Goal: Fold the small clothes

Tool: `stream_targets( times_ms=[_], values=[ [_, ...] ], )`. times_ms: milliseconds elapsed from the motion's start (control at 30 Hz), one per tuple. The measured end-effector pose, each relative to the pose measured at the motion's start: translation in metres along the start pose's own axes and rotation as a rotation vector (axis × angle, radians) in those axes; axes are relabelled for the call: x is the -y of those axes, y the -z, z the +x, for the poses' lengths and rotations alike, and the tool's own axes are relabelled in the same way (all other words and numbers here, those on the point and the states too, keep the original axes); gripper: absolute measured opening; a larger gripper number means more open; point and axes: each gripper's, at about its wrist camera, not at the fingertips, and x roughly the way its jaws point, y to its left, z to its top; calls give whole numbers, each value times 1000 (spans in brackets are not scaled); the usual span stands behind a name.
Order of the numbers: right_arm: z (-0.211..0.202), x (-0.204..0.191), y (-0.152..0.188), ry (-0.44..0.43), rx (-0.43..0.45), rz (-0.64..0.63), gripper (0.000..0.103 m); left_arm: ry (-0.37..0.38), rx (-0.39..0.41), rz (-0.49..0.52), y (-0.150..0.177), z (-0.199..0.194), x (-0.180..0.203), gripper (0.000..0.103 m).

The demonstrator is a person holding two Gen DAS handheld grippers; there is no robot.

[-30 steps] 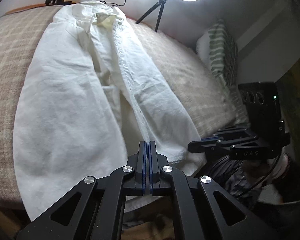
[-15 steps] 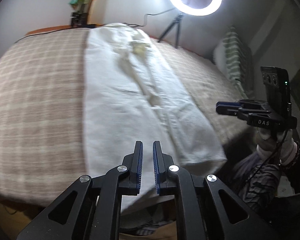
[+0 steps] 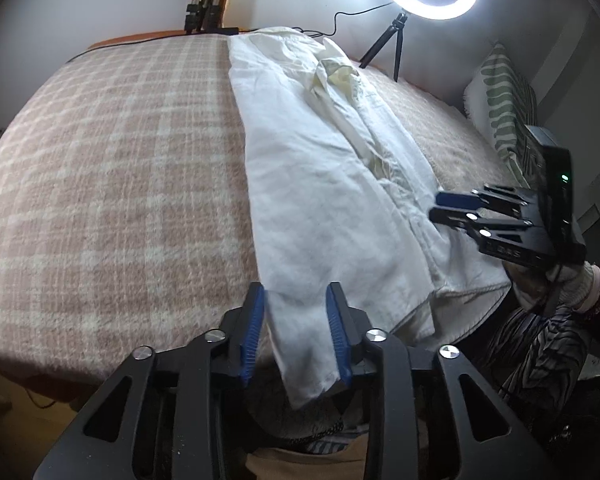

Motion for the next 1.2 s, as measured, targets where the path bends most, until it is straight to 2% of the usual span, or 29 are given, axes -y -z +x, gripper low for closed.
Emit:
stream_targets(
  times_ms=[67,167,233,300,400,500,600,733,833,900,933,967,1133,1200],
  values=[
    [-11,2,15,-46,-8,37,31,-3,-18,-17,6,0,-5,36],
    [-31,-1,36,-69,-18,30,31,5,-23,-46,13,-4,-14,36],
    [-36,-3,49,-156,-85,43,31,19,-27,-62,15,-6,-16,36],
    [-47,-1,57,-157,-100,33,31,41,-32,-82,17,-8,-18,37],
    [-59,22,60,-173,-71,133,32,68,-42,-109,16,-6,-18,37],
    [-55,48,62,-227,-83,283,36,121,-70,-152,18,-4,-19,37],
    [-41,60,70,-340,-135,384,36,145,-102,-162,26,0,-16,37],
    [-34,56,73,-415,-151,399,37,170,-124,-188,28,8,-17,37],
    [-33,56,71,-447,-154,418,41,221,-139,-229,26,13,-19,34],
    [-29,56,72,-484,-173,437,39,230,-141,-226,26,14,-16,31],
    [-25,54,73,-508,-187,451,37,233,-136,-222,25,13,-15,27],
    [-22,53,75,-523,-203,460,35,242,-131,-220,25,12,-15,19],
    [-4,49,76,-552,-239,488,31,286,-114,-227,22,10,-16,10],
    [0,47,77,-569,-240,493,16,298,-107,-225,21,8,-15,8]
  ],
)
